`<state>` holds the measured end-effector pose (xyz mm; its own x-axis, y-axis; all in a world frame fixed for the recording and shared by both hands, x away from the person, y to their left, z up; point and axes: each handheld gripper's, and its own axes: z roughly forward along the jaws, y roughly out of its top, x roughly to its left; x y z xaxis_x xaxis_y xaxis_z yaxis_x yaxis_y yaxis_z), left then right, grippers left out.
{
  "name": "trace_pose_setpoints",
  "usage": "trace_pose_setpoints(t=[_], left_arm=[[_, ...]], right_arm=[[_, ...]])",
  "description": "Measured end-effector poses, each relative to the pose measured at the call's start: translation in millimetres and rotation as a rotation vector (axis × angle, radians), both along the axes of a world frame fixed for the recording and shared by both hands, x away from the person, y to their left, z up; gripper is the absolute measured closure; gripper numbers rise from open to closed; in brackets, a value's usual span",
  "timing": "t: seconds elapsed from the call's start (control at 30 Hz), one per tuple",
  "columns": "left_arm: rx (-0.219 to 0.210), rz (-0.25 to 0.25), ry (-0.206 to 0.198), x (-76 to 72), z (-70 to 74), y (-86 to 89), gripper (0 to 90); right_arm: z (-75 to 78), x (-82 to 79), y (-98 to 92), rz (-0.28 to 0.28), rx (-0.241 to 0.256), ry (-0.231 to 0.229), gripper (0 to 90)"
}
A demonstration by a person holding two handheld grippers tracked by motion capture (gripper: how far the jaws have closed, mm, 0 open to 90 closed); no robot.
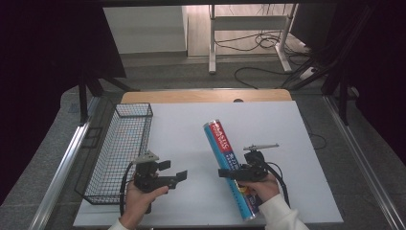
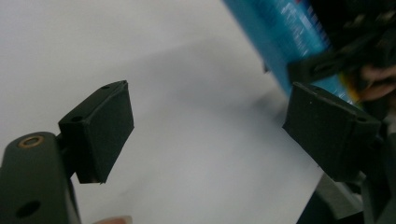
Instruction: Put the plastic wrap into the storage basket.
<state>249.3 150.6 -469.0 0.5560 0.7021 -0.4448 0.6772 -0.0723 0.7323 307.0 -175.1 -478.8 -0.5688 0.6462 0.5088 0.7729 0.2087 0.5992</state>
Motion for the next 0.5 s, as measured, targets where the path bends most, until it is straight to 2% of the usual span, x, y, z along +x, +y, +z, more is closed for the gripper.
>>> trace_pose_setpoints(t=[0.23,0.37,0.5], left_arm=[[-0.204,-0.073,0.092,31.1,-6.8,-22.8,10.1],[-0.280,-0.111,0.131,45.7,-12.5,-32.8,7.9],[-0.317,-0.152,0.153,53.3,-16.1,-43.3,8.1]], right_arm=[[-2.0,-4.3,9.6,0.008,0.022,-0.010,32.2],[-2.6,-7.9,15.9,0.017,0.026,-0.025,32.2],[-3.1,-10.8,21.6,0.032,0.027,-0.038,32.2]])
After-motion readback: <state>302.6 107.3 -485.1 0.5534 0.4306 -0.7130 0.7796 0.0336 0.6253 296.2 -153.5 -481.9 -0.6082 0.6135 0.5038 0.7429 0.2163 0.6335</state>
